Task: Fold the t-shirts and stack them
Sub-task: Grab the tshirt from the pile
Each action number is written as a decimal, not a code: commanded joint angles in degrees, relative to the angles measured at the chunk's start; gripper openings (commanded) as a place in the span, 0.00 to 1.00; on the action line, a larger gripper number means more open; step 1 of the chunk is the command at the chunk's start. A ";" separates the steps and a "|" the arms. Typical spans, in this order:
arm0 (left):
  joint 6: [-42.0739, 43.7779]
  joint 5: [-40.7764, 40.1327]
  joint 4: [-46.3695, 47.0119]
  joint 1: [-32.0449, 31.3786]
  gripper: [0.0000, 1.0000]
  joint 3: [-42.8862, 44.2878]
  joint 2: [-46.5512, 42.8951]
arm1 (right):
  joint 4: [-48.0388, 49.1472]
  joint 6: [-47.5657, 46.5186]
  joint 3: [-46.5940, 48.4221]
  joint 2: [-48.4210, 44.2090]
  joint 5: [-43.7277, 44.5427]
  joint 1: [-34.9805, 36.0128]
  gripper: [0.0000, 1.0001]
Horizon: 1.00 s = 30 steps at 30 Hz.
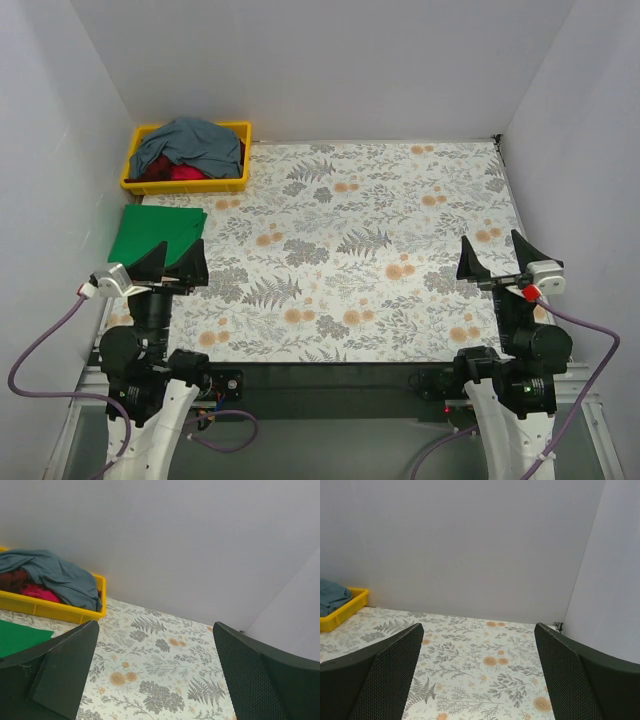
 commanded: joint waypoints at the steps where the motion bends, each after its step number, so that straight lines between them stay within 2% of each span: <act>1: -1.16 -0.63 0.93 0.45 0.98 -0.30 2.52 | 1.81 0.70 -1.07 -5.57 0.96 0.75 0.98; 7: -7.48 -5.53 3.04 0.45 0.98 -0.65 10.51 | 1.90 3.60 -5.72 -5.48 2.11 1.27 0.98; 10: -13.54 -8.09 5.50 0.45 0.98 -0.83 19.72 | 2.87 6.85 -7.84 -5.04 3.42 1.89 0.98; 12: -16.27 -8.97 7.69 0.45 0.98 0.30 29.65 | 2.96 5.81 -7.75 -4.78 4.12 2.59 0.98; 13: -19.41 -8.98 7.96 0.45 0.98 2.40 37.34 | 2.96 5.45 -7.66 -4.60 5.26 2.85 0.98; 15: -21.72 -8.45 9.45 0.63 0.98 5.39 45.29 | 2.17 5.19 -7.58 -4.69 9.47 3.82 0.98; 16: -23.56 -8.01 9.81 0.72 0.98 8.80 52.72 | 1.82 5.45 -7.66 -4.86 10.62 4.09 0.98; 18: -24.54 -7.83 10.86 1.24 0.98 12.77 60.06 | 1.29 5.89 -7.58 -5.04 11.51 4.79 0.98; 19: -24.89 -7.75 10.95 1.42 0.98 15.49 66.97 | 1.11 5.89 -7.58 -5.13 11.34 5.05 0.98; 21: -24.11 -7.40 11.04 2.64 0.98 23.83 73.94 | 1.11 5.72 -7.58 -5.13 11.33 5.75 0.98; 22: -23.84 -7.39 10.69 3.52 0.98 27.00 80.59 | 0.94 5.72 -7.58 -5.13 11.59 5.93 0.98; 23: -23.49 -7.48 8.86 4.14 0.98 33.64 83.71 | 0.85 5.72 -7.58 -5.13 12.03 6.46 0.98; 26: -23.14 -8.27 6.74 7.48 0.98 44.56 94.87 | 0.59 5.63 -7.58 -5.22 12.39 7.34 0.98; 29: -22.26 -9.06 5.68 9.85 0.95 51.97 104.37 | 0.32 5.19 -7.58 -4.95 13.00 7.78 0.98; 30: -22.00 -8.89 4.81 10.90 0.95 57.47 106.91 | 0.32 5.19 -7.58 -4.78 13.18 8.04 0.98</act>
